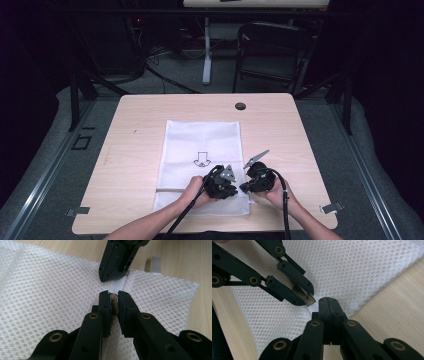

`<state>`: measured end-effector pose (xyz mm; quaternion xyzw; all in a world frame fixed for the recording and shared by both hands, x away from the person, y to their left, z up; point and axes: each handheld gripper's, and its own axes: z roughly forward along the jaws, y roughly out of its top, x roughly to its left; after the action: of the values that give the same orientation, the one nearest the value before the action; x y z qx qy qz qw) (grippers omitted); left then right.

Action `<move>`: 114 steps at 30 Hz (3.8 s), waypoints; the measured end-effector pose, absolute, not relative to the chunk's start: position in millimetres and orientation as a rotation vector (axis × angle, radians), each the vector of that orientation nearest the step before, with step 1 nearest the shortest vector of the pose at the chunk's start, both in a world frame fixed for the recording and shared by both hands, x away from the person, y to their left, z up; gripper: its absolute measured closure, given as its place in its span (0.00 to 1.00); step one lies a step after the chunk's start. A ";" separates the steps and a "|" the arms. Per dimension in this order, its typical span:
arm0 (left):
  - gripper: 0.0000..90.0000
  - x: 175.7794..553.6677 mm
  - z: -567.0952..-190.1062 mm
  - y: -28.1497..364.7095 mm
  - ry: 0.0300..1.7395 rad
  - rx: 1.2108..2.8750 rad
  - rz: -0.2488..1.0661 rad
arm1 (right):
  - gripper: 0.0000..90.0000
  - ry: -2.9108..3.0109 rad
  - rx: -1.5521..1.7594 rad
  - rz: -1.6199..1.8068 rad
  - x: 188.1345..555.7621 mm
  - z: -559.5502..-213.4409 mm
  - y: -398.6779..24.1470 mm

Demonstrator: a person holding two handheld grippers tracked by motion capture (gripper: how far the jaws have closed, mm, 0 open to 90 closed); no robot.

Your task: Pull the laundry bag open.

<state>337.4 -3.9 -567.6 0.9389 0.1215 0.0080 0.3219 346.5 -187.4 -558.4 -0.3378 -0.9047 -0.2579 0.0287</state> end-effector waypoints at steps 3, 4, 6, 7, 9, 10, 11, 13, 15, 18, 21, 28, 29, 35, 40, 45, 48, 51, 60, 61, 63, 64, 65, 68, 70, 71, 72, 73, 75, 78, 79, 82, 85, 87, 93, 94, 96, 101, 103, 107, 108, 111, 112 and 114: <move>0.92 338.1 -567.4 -3.1 0.322 2.464 0.014 | 1.00 -2.790 -1.034 -0.807 346.1 -558.8 -186.8; 0.92 338.4 -567.4 -2.7 0.324 2.463 0.013 | 1.00 -2.793 -1.028 -0.818 346.0 -559.3 -186.6; 0.92 338.5 -567.3 -2.5 0.327 2.462 0.009 | 1.00 -2.827 -1.004 -0.799 346.2 -558.9 -186.3; 0.92 338.5 -567.2 -2.4 0.328 2.461 0.007 | 1.00 -2.833 -0.995 -0.793 346.2 -558.6 -186.3; 0.92 338.4 -566.9 -2.0 0.333 2.461 0.003 | 1.00 -2.817 -1.018 -0.822 345.3 -560.0 -185.7; 0.92 338.6 -566.1 -1.5 0.336 2.469 0.004 | 1.00 -2.822 -1.015 -0.818 345.1 -560.0 -185.5; 0.92 338.7 -566.1 -1.3 0.337 2.469 0.001 | 1.00 -2.821 -1.005 -0.810 345.3 -559.3 -185.1; 0.92 338.6 -566.4 -1.5 0.336 2.466 0.001 | 1.00 -2.831 -1.014 -0.817 344.4 -559.8 -184.3; 0.92 338.6 -566.7 -1.4 0.337 2.460 -0.002 | 1.00 -2.828 -1.014 -0.821 344.5 -560.0 -184.5; 0.92 339.2 -566.3 -0.6 0.340 2.465 -0.009 | 1.00 -2.829 -1.015 -0.817 344.3 -559.9 -184.5; 0.92 339.1 -565.8 -0.7 0.338 2.471 -0.002 | 1.00 -2.832 -1.012 -0.816 344.4 -559.7 -184.4; 0.92 340.6 -564.5 3.4 0.351 2.470 -0.013 | 1.00 -2.829 -1.016 -0.815 344.3 -559.9 -184.7; 0.92 341.4 -563.9 5.9 0.359 2.470 -0.016 | 1.00 -2.829 -1.016 -0.814 344.7 -559.9 -185.0; 0.92 342.1 -562.1 16.5 0.378 2.469 -0.018 | 1.00 -2.825 -1.003 -0.781 345.7 -557.8 -185.2; 0.92 341.1 -561.2 16.8 0.379 2.473 -0.022 | 1.00 -2.828 -0.990 -0.782 346.1 -557.9 -185.4; 0.92 340.7 -560.8 21.9 0.385 2.475 -0.016 | 1.00 -2.834 -0.984 -0.786 346.2 -558.2 -185.5; 0.92 340.2 -560.4 25.4 0.393 2.479 -0.009 | 1.00 -2.845 -0.983 -0.787 346.2 -558.5 -185.6; 0.92 340.4 -560.2 29.2 0.396 2.478 -0.006 | 1.00 -2.849 -0.980 -0.788 346.0 -558.5 -185.4; 0.92 339.2 -559.5 37.9 0.409 2.480 0.005 | 1.00 -2.854 -0.980 -0.790 345.4 -558.6 -185.3; 0.92 338.9 -559.1 38.9 0.409 2.484 0.006 | 1.00 -2.850 -0.989 -0.799 345.0 -559.0 -185.1; 0.92 338.4 -559.0 40.0 0.415 2.481 0.011 | 1.00 -2.855 -0.981 -0.793 345.0 -558.6 -185.3; 0.92 338.1 -559.1 40.1 0.411 2.482 0.012 | 1.00 -2.854 -0.982 -0.794 345.0 -558.7 -185.3; 0.92 338.1 -559.1 40.2 0.411 2.484 0.011 | 1.00 -2.849 -0.994 -0.804 344.6 -559.1 -185.1; 0.92 337.5 -559.0 40.6 0.407 2.483 0.013 | 1.00 -2.856 -0.982 -0.789 344.8 -558.4 -185.1; 0.92 337.3 -559.3 40.6 0.410 2.483 0.011 | 1.00 -2.854 -0.983 -0.791 344.9 -558.5 -185.2; 0.92 337.3 -559.4 40.7 0.411 2.481 0.011 | 1.00 -2.856 -0.984 -0.787 344.8 -558.4 -185.1; 0.92 337.1 -559.3 40.8 0.410 2.484 0.008 | 1.00 -2.856 -0.983 -0.787 344.8 -558.3 -185.0; 0.92 337.1 -559.3 40.8 0.409 2.482 0.009 | 1.00 -2.857 -0.983 -0.786 344.8 -558.3 -185.0; 0.92 337.1 -559.2 40.9 0.408 2.483 0.008 | 1.00 -2.858 -0.982 -0.784 344.7 -558.2 -184.9; 0.92 337.0 -559.1 41.0 0.408 2.482 0.009 | 1.00 -2.856 -0.983 -0.786 344.8 -558.3 -185.0; 0.92 337.0 -559.1 41.2 0.409 2.482 0.007 | 1.00 -2.855 -0.985 -0.787 344.8 -558.4 -184.9; 0.92 336.6 -559.0 41.0 0.403 2.484 0.011 | 1.00 -2.858 -0.981 -0.788 344.8 -558.4 -184.9; 0.92 336.5 -558.9 41.1 0.401 2.485 0.011 | 1.00 -2.858 -0.982 -0.786 344.7 -558.3 -184.8; 0.92 336.3 -558.7 41.2 0.400 2.487 0.010 | 1.00 -2.859 -0.981 -0.788 344.8 -558.4 -184.9; 0.92 335.3 -559.4 41.5 0.398 2.488 0.017 | 1.00 -2.861 -0.979 -0.785 344.7 -558.3 -184.7; 0.92 335.3 -559.4 41.2 0.400 2.491 0.020 | 1.00 -2.862 -0.978 -0.786 344.7 -558.3 -184.7; 0.92 335.1 -559.5 41.6 0.395 2.487 0.019 | 1.00 -2.864 -0.970 -0.781 345.0 -558.1 -184.8; 0.92 334.4 -559.8 45.8 0.399 2.488 0.014 | 1.00 -2.862 -0.971 -0.782 345.0 -558.2 -185.1; 0.92 334.2 -560.0 45.3 0.396 2.492 0.020 | 1.00 -2.858 -0.981 -0.785 344.7 -558.3 -184.9; 0.92 335.9 -559.7 49.9 0.407 2.499 0.022 | 1.00 -2.869 -0.970 -0.789 344.7 -558.5 -184.6; 0.92 336.0 -560.0 53.4 0.422 2.495 0.025 | 1.00 -2.868 -0.972 -0.791 344.6 -558.6 -184.5; 0.92 336.2 -560.0 63.0 0.443 2.493 0.029 | 1.00 -2.860 -0.977 -0.789 345.0 -558.5 -185.0; 0.92 336.0 -560.1 65.6 0.452 2.493 0.028 | 1.00 -2.861 -0.976 -0.788 345.0 -558.5 -184.7; 0.92 335.7 -559.6 68.4 0.457 2.497 0.030 | 1.00 -2.864 -0.973 -0.781 345.1 -558.2 -184.5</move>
<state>335.7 68.4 -559.6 0.9392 0.1720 0.0114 0.2970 345.1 -184.5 -558.2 -0.3116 -0.9167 -0.2500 0.0088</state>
